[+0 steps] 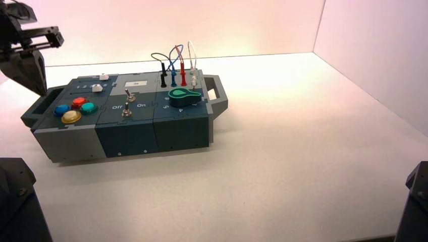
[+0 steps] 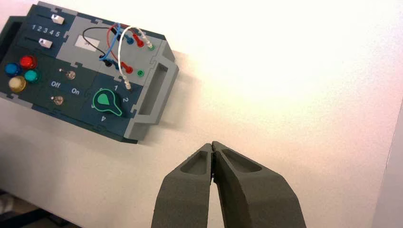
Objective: Push the red button with the right gripper.
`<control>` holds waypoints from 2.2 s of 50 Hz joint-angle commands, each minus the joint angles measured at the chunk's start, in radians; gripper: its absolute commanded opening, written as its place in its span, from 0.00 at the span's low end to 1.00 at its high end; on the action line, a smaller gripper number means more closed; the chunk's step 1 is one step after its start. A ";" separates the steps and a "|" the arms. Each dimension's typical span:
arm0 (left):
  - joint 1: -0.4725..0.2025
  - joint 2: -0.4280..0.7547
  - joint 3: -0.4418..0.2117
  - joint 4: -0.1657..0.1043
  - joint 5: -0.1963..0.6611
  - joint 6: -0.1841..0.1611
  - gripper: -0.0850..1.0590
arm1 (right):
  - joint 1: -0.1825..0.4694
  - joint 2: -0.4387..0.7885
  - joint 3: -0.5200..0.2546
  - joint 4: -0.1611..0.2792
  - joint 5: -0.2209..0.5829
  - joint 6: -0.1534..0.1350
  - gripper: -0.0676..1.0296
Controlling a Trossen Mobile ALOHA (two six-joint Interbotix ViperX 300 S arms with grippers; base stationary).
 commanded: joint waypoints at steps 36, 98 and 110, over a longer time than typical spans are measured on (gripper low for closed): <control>-0.057 0.121 -0.038 -0.031 -0.018 0.021 0.05 | 0.000 -0.002 -0.038 0.003 -0.002 -0.005 0.04; -0.423 0.273 -0.198 -0.227 0.018 0.015 0.05 | 0.000 -0.005 -0.048 0.003 0.023 -0.002 0.04; -0.414 0.244 -0.192 -0.215 0.029 0.012 0.05 | 0.000 -0.017 -0.046 0.002 0.037 -0.002 0.04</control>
